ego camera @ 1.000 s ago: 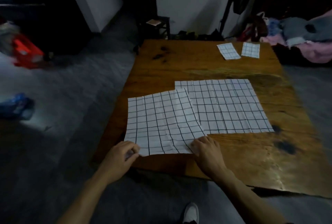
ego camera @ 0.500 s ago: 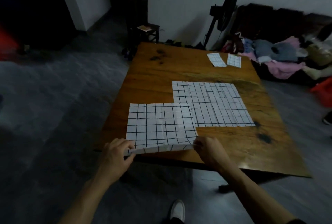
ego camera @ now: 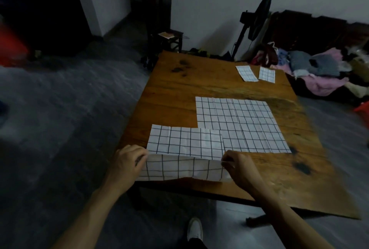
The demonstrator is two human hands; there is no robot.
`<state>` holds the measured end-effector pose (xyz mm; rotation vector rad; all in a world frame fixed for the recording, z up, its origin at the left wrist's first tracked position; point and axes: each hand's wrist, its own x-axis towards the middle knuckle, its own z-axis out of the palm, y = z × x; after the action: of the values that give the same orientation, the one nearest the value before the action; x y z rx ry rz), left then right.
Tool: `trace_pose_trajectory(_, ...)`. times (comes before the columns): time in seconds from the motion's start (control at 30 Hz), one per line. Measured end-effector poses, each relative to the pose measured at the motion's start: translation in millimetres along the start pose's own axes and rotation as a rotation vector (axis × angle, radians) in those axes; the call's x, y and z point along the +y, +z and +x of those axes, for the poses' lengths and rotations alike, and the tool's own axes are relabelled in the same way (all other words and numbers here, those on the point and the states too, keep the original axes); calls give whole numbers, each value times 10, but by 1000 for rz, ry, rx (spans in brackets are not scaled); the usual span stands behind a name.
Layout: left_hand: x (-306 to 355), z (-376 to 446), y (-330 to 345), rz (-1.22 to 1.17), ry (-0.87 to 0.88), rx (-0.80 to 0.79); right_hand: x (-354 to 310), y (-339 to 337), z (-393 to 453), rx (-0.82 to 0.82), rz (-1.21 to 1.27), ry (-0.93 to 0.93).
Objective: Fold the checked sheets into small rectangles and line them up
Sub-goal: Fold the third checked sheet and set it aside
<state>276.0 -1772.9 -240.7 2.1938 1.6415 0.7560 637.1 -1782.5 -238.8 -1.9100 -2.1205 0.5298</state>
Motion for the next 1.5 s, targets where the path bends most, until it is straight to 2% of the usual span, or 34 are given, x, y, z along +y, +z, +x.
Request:
trace_pose_trajectory(0.17,32,468,96,67,-71,0,184,-109,579,86,70,-26)
trace_pose_trajectory(0.37,62,1026,254,143,-159,-4,419,-132,1107,60,141,-11)
trace_pose_trajectory(0.47,9,1259,348,178,-158,-30,455,-140,1272,21,84,-1)
trace_pose_trajectory(0.67,-114,1541,559,283,-247,-135,492,42,1430,-27,-112,190)
trace_pose_trajectory(0.83,-181,1310,746,325,-174,-258,420,304,1272,-80,-93,210)
trace_pose_trajectory(1.17,-40,775,1172,240,-45,-458,114,845,790,-155,-8,182)
trace_pose_trajectory(1.37,152,594,1472,276,142,-561,61,1142,819,-286,-85,4)
trace_pose_trajectory(1.5,90,590,1495,310,92,-612,130,1284,838,-379,-147,-34)
